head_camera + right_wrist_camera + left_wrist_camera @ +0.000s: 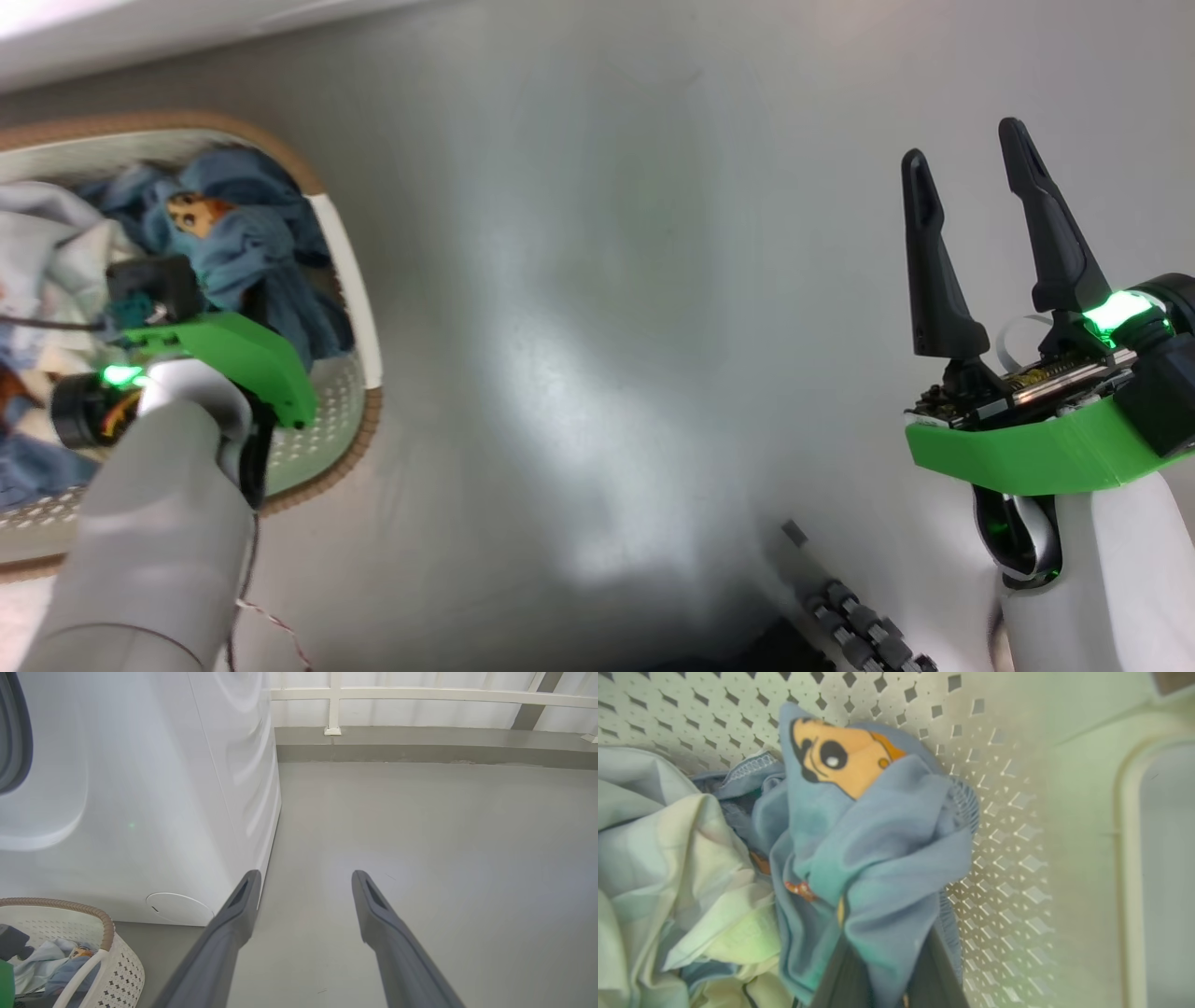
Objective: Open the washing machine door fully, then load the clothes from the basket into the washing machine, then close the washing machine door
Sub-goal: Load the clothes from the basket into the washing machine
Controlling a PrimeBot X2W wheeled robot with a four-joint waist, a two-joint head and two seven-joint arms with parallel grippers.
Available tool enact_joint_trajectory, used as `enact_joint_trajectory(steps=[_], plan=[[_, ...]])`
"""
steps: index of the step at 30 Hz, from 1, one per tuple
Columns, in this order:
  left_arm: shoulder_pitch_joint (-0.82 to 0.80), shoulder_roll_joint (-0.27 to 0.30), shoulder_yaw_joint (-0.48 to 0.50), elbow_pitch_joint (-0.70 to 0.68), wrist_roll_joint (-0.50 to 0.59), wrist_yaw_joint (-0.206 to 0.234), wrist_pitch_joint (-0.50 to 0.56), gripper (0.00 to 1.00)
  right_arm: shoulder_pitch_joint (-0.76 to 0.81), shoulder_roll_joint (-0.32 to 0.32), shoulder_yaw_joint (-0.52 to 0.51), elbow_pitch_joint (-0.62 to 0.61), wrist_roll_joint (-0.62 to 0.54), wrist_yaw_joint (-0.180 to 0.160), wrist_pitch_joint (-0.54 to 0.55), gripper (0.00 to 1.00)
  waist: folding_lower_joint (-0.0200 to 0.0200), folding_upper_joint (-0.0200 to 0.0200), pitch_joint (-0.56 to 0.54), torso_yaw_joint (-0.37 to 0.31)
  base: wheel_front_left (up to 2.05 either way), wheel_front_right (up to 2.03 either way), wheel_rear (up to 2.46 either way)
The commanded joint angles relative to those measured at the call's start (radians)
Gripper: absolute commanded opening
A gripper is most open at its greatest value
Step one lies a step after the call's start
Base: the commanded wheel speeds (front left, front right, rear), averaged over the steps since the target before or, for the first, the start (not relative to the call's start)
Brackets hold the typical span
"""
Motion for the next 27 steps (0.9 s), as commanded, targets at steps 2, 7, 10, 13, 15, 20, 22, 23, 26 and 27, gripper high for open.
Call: enact_joint_trajectory(steps=[2, 7, 10, 13, 15, 20, 22, 23, 26, 27], plan=[[0.067, 0.012, 0.013, -0.03, 0.007, 0.018, -0.024, 0.0, 0.041, -0.014, 0.011, -0.007, -0.008, 0.002, -0.005, 1.0, 0.0, -0.0001, -0.068, 0.064, 0.0, 0.0, 0.0], [0.197, 0.003, 0.069, -0.285, 0.061, 0.068, -0.028, 0.0, 0.07, -0.048, 0.005, 0.045, -0.013, 0.002, -0.005, 1.0, 0.0, -0.0001, -0.187, 0.156, 0.0, 0.0, 0.0], [0.259, -0.003, 0.1, -0.377, 0.093, 0.082, -0.028, 0.0, 0.081, -0.058, 0.005, 0.07, -0.015, 0.002, -0.005, 1.0, 0.0, -0.0001, -0.233, 0.184, 0.0, 0.0, 0.0], [0.318, -0.012, 0.131, -0.46, 0.124, 0.088, -0.028, 0.0, 0.093, -0.066, 0.005, 0.093, -0.018, 0.002, -0.005, 1.0, 0.0, -0.0001, -0.282, 0.207, 0.0, 0.0, 0.0], [0.359, -0.015, 0.148, -0.508, 0.15, 0.09, -0.028, 0.0, 0.104, -0.069, 0.004, 0.109, -0.019, 0.002, -0.005, 1.0, 0.0, -0.0001, -0.314, 0.218, 0.0, 0.0, 0.0], [0.458, -0.015, 0.192, -0.621, 0.208, 0.096, -0.028, 0.0, 0.139, -0.067, -0.001, 0.146, -0.019, 0.002, -0.005, 1.0, 0.0, -0.0001, -0.398, 0.237, 0.0, 0.0, 0.0], [0.497, -0.014, 0.209, -0.667, 0.23, 0.097, -0.028, 0.0, 0.154, -0.066, -0.006, 0.159, -0.017, 0.002, -0.005, 1.0, 0.0, -0.0001, -0.434, 0.243, 0.0, 0.0, 0.0], [0.517, -0.014, 0.216, -0.69, 0.239, 0.097, -0.028, 0.0, 0.162, -0.065, -0.008, 0.166, -0.016, 0.002, -0.005, 1.0, 0.0, -0.0001, -0.452, 0.245, 0.0, 0.0, 0.0], [0.578, -0.013, 0.236, -0.762, 0.268, 0.1, -0.028, 0.0, 0.192, -0.056, -0.011, 0.177, -0.018, 0.002, -0.005, 1.0, 0.0, -0.0001, -0.509, 0.25, 0.0, 0.0, 0.0], [0.597, -0.011, 0.242, -0.785, 0.276, 0.1, -0.028, 0.0, 0.202, -0.054, -0.011, 0.18, -0.017, 0.002, -0.005, 1.0, 0.0, -0.0001, -0.527, 0.25, 0.0, 0.0, 0.0]])
